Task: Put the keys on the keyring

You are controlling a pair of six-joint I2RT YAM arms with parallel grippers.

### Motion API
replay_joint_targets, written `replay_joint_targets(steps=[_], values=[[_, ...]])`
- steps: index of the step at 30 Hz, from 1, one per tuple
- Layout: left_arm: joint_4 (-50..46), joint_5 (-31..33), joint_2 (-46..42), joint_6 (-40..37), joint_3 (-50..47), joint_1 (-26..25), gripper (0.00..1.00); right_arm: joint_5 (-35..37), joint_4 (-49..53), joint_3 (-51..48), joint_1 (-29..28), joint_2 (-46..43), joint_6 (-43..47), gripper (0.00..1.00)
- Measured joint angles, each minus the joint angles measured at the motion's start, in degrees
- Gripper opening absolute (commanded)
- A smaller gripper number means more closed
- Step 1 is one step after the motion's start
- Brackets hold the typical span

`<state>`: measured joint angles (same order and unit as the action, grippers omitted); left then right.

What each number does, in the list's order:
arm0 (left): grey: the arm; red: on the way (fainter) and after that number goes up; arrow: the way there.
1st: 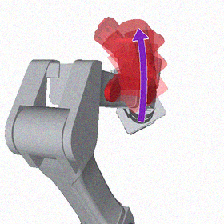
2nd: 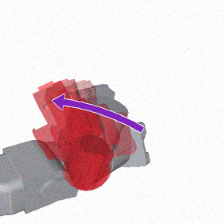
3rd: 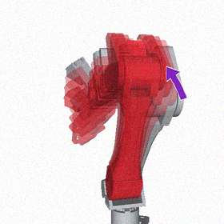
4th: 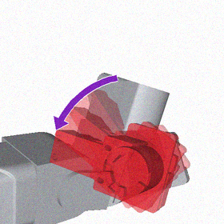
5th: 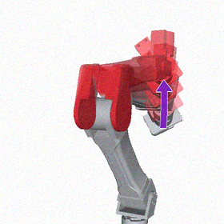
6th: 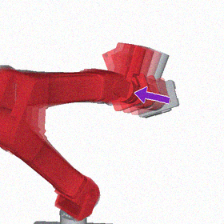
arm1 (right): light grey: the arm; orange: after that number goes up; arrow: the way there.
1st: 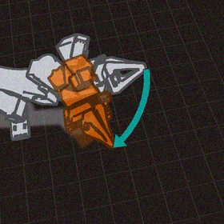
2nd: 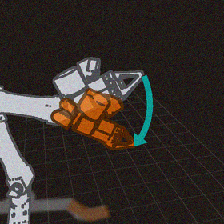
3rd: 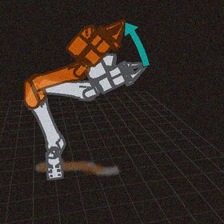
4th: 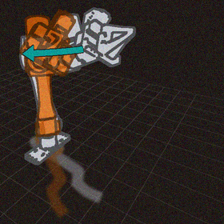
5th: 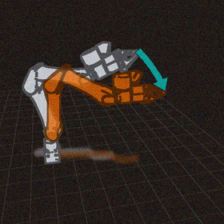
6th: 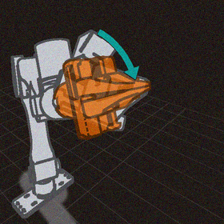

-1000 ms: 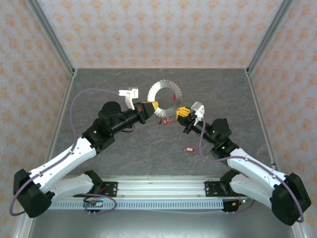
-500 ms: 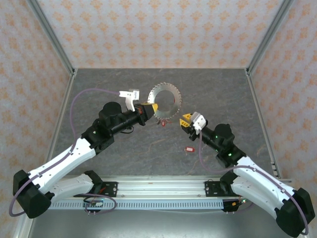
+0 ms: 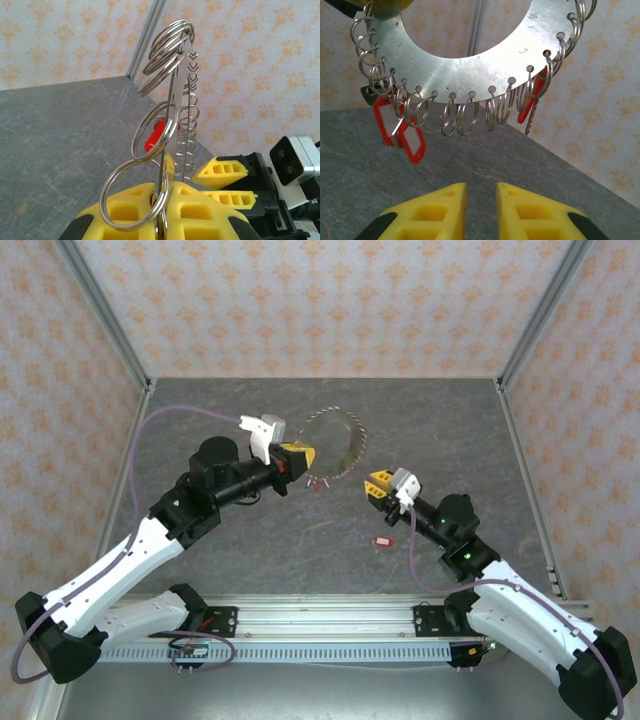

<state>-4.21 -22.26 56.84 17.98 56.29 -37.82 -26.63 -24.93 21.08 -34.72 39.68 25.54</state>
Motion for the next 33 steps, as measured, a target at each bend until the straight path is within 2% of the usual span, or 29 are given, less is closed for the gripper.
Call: replay_joint_targets(steps=[5,12,22,33], values=[[2.84,-1.05,-1.27,-0.17,-3.02,0.0,0.0,-3.32,-1.4,0.0,-0.7,-0.07,0.0,0.19],[5.99,-2.08,-1.25,0.11,-3.61,0.0,0.0,-3.1,-1.66,0.0,-5.99,-0.11,2.62,0.18],[10.34,-2.89,-1.25,1.9,-4.79,0.0,0.0,1.2,-3.89,0.13,-12.57,1.84,7.74,0.17],[12.66,-3.1,-1.2,3.54,-6.01,0.0,0.0,5.29,-8.87,0.15,-13.16,3.96,9.84,0.17]])
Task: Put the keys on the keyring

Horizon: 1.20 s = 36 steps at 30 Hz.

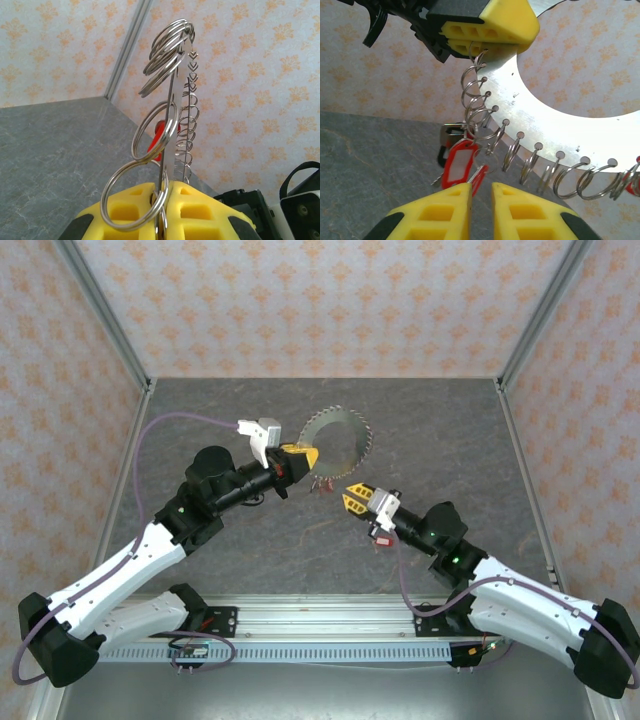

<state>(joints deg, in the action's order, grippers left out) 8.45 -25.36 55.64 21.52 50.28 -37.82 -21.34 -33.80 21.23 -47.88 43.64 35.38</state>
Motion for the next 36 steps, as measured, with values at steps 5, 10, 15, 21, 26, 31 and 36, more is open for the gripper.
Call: replay_joint_targets(steps=[5,10,15,21,26,31,36], values=[[-0.02,-0.2,0.0,0.04,-0.15,0.0,0.0,1.68,-1.07,0.0,0.0,0.02,0.55,0.17],[-0.02,-0.39,0.0,0.02,-0.15,0.0,0.0,3.19,-1.92,0.0,0.0,0.02,0.55,0.17],[-0.02,-0.85,0.0,0.0,-0.15,0.0,0.0,4.94,-1.9,0.0,0.0,0.02,0.5,0.18],[0.0,-0.85,-0.02,-0.2,-0.42,0.0,0.0,6.38,-1.88,-0.02,0.0,0.04,0.46,0.18],[0.0,-0.85,-0.02,-0.22,-1.01,0.0,0.0,6.36,-1.79,0.0,0.0,0.57,0.28,0.2],[0.04,-0.85,-0.02,-0.22,-1.05,0.0,0.0,6.03,-1.36,0.0,0.0,1.31,0.07,0.18],[0.04,-0.85,-0.04,-0.22,-1.27,0.0,0.0,5.99,-0.94,0.0,0.0,1.92,0.07,0.17]])
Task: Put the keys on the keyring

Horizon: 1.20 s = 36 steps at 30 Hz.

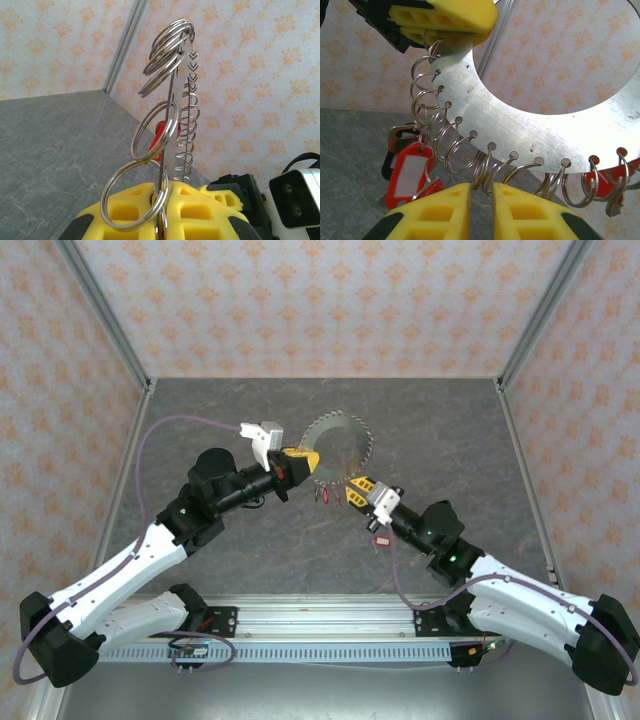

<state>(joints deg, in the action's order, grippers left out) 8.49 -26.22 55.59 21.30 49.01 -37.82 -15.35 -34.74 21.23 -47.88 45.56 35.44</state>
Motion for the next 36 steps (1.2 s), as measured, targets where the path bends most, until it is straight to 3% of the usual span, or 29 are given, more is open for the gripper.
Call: replay_joint_targets(steps=[24,36], values=[[0.33,-0.11,-0.11,-1.09,-0.2,0.0,0.0,-0.79,2.99,-0.02,0.0,-2.82,2.47,0.15],[6.91,-0.9,-0.5,-5.27,-7.04,0.0,0.0,-2.19,2.99,-0.04,0.0,-1.55,1.81,0.18]])
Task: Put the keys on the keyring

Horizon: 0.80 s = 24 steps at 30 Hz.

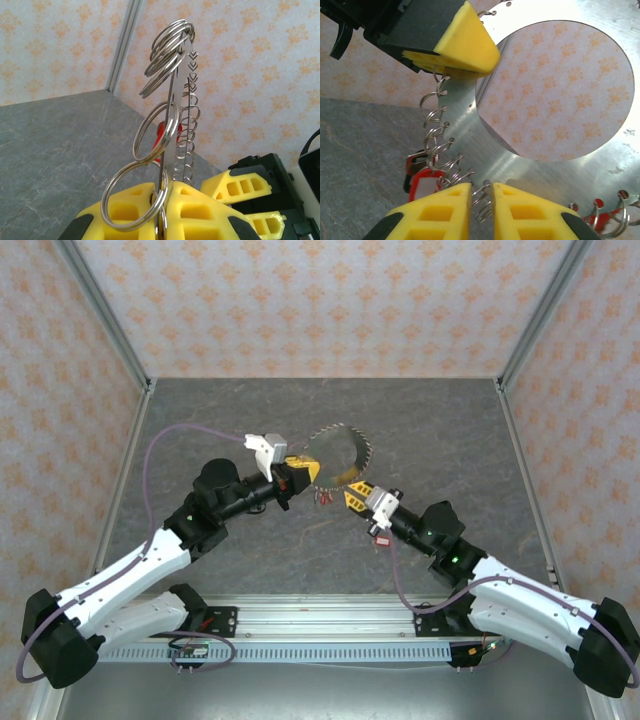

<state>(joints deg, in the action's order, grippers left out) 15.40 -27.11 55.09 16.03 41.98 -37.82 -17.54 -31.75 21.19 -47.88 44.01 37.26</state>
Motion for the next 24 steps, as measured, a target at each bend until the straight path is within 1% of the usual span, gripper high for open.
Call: replay_joint_targets(steps=[6,14,24], values=[[0.87,-0.98,0.0,-1.51,-0.7,0.0,0.0,1.92,0.02,-2.23,0.0,-2.03,0.55,0.19],[2.43,-1.18,1.53,-1.55,-1.38,0.26,0.0,2.12,0.07,-5.35,0.0,-3.63,0.98,0.19],[6.23,-4.76,5.86,2.1,-1.38,4.81,0.0,2.58,-1.75,-6.03,0.0,0.57,1.2,0.18]])
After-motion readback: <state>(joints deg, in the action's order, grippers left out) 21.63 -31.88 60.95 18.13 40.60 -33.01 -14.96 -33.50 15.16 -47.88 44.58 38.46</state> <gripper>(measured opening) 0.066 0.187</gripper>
